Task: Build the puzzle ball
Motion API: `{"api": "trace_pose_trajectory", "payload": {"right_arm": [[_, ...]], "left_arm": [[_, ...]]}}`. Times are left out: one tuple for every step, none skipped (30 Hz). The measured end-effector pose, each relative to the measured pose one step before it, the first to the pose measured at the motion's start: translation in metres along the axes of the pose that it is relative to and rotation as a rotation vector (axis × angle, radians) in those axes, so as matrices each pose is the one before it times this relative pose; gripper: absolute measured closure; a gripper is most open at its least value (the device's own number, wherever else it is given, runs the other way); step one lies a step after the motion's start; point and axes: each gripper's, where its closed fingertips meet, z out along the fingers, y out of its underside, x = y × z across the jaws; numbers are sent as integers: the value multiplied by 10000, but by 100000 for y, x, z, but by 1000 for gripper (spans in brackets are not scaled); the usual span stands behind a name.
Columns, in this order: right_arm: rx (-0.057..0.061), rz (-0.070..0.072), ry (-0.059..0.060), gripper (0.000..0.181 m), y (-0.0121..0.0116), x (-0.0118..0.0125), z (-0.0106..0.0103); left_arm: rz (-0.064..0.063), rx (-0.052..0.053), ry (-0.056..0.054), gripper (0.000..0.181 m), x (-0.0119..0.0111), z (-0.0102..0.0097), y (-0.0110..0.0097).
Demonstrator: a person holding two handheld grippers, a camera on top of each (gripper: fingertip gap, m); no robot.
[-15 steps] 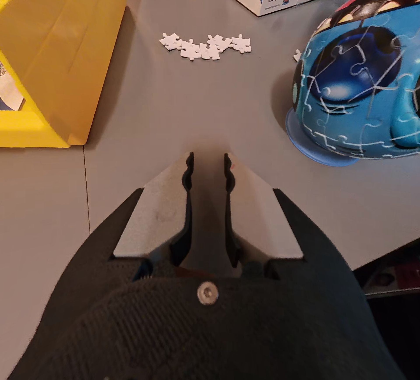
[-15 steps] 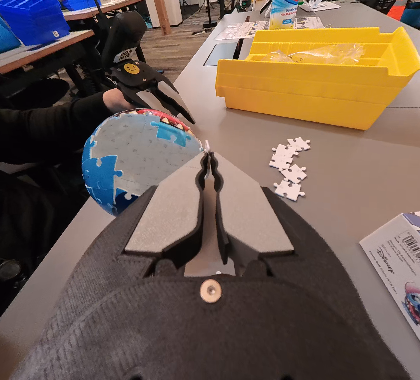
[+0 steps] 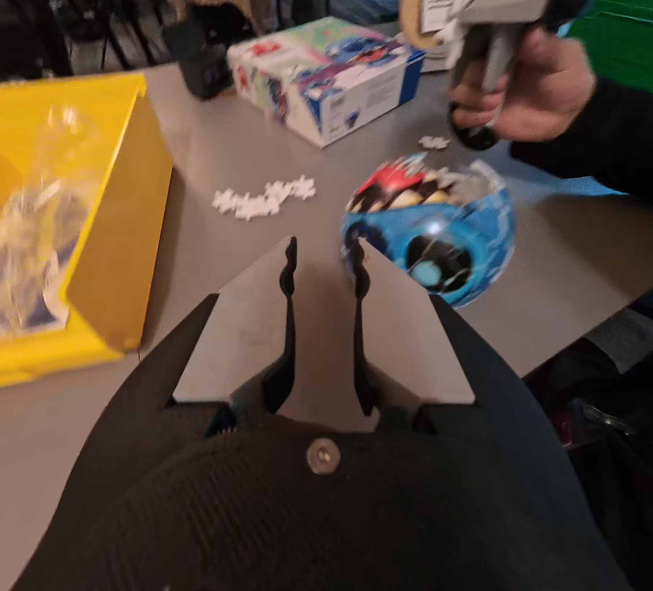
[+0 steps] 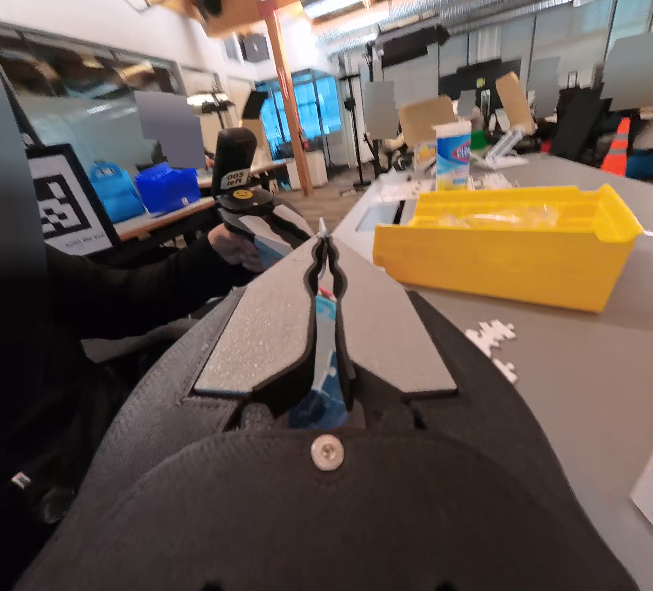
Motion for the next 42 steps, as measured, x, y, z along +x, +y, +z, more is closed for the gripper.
{"api": "trace_pose_trajectory", "payload": {"right_arm": [[229,-36,-149,181,-516,-577,255],[113,-24,-123,181,-295,-587,339],[21,-17,-146,181,-141,-639,377],[9,-36,-161,181,-114,-705,378],[61,-77,-132,181,-187,-696,335],[72,-94,-106,181,-226,-636,305],[45,-75,-96,181,-206,-590,253],[40,-64,-70,181,-205,-492,190],[61,-75,-22,181,-220,-378,124],[64,-83,15,181,-188,-251,66],[97,-64,39,181,-207,-148,-15],[183,-10,38,181,-315,-47,-85],[151,69,-30,181,-261,-39,-125],[84,118,-54,181,-164,-9,-114],[9,70,-18,181,-18,48,-105],[-16,2,35,181,57,130,-105],[21,-33,54,181,39,123,-126],[35,-9,60,181,20,137,-109],[37,31,13,181,34,79,-76],[59,84,-22,181,-15,27,-33],[115,101,-33,181,-89,2,-12],[90,85,-13,181,-70,16,12],[21,27,40,181,37,74,36],[15,-41,51,181,43,59,26],[8,-35,26,181,69,6,30],[-15,22,3,181,96,-5,53],[-4,58,-16,181,73,2,33],[3,37,-39,181,33,-3,-12],[-72,-20,-23,181,131,22,-40],[-134,-100,3,181,197,40,-46],[-188,-146,36,181,268,102,-70],[-223,-161,58,181,292,134,-67],[-265,-160,85,181,293,165,-69],[-264,-188,125,181,248,196,-77],[-211,-248,111,179,108,148,-104],[-172,-253,80,177,-1,78,-138],[-176,-168,51,176,-21,75,-142],[-187,-6,9,176,-24,53,-134],[-229,192,90,175,21,224,-102],[-240,315,147,173,24,331,-62],[-205,363,153,170,-9,310,-25],[-209,390,134,170,33,245,2]], "left_arm": [[482,47,218,152,1316,74,-1768],[420,44,265,152,1290,248,-1653],[317,29,279,152,1144,408,-1462],[231,-25,309,152,1040,549,-1169],[159,-35,310,152,909,617,-911],[112,-60,191,152,608,640,-644],[92,-59,6,152,248,587,-441],[80,41,-8,152,170,453,-390],[19,178,147,154,361,320,-439],[-87,266,190,158,376,179,-480],[-125,255,144,163,264,82,-397],[-92,243,152,167,267,58,-345],[-47,210,176,172,300,38,-261],[-26,127,134,174,231,60,-150],[0,20,75,174,124,75,-38],[23,-16,-3,173,-15,77,5],[9,-2,-16,171,-34,62,-6],[-46,22,41,168,22,33,-64],[-63,76,-4,167,-70,2,-159],[-41,124,18,167,-40,-22,-210],[-73,104,101,167,62,6,-175],[-109,80,151,166,129,36,-126],[-112,56,112,166,74,51,-91],[-69,54,24,167,-25,59,-61],[16,52,-39,172,-88,44,-44],[87,32,-32,178,-47,18,-34],[71,-36,-21,178,-28,10,51],[73,-73,-50,180,-75,-15,71],[123,-120,-56,181,-66,-52,114],[174,-178,-75,181,-92,-62,171],[216,-202,-113,181,-130,-64,192],[277,-274,-137,181,-142,-48,277],[370,-308,-229,181,-260,-39,336],[433,-369,-328,181,-383,-35,416],[470,-458,-411,181,-505,-8,533],[584,-401,-476,181,-551,8,478],[649,-365,-455,181,-469,25,432],[625,-290,-319,181,-216,38,342],[556,-106,-202,181,8,16,88],[419,21,-285,181,-126,-28,-122],[485,127,-382,181,-262,-86,-244],[777,227,-468,181,-277,-121,-328]]}}
